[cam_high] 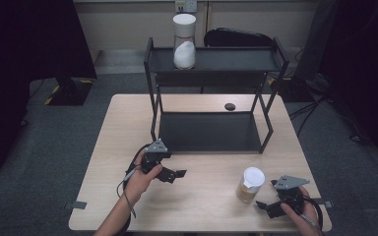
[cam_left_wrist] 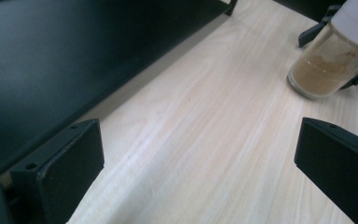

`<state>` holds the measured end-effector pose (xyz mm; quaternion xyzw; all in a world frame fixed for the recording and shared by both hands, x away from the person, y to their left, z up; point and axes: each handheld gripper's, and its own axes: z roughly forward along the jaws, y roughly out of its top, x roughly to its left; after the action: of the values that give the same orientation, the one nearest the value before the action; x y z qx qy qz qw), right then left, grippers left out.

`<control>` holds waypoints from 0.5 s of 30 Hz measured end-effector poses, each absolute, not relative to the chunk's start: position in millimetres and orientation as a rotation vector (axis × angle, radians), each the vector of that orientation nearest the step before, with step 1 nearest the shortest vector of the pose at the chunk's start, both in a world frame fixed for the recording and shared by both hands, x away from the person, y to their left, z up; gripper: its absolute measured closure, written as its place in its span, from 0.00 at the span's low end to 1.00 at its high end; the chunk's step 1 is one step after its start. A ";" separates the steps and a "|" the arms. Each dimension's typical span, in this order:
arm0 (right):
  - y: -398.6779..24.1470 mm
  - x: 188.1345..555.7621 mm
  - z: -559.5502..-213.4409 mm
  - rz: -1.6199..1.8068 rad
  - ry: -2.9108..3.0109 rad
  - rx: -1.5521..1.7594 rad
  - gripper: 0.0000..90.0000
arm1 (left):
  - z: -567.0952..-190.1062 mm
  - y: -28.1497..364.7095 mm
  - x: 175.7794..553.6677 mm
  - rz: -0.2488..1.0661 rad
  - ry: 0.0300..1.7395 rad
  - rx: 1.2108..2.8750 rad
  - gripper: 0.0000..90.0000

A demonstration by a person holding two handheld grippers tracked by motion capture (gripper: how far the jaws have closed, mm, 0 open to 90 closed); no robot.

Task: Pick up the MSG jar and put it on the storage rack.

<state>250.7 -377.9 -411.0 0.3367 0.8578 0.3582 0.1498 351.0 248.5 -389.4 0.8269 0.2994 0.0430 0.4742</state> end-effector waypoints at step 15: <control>-377.9 250.7 -411.0 1.029 2.465 0.968 0.00 | -416.2 279.7 325.9 0.143 0.825 2.040 0.01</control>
<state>250.7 -377.9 -411.0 0.3368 0.8578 0.3582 0.1497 325.9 279.7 -416.2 0.8256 0.3340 0.0578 0.4511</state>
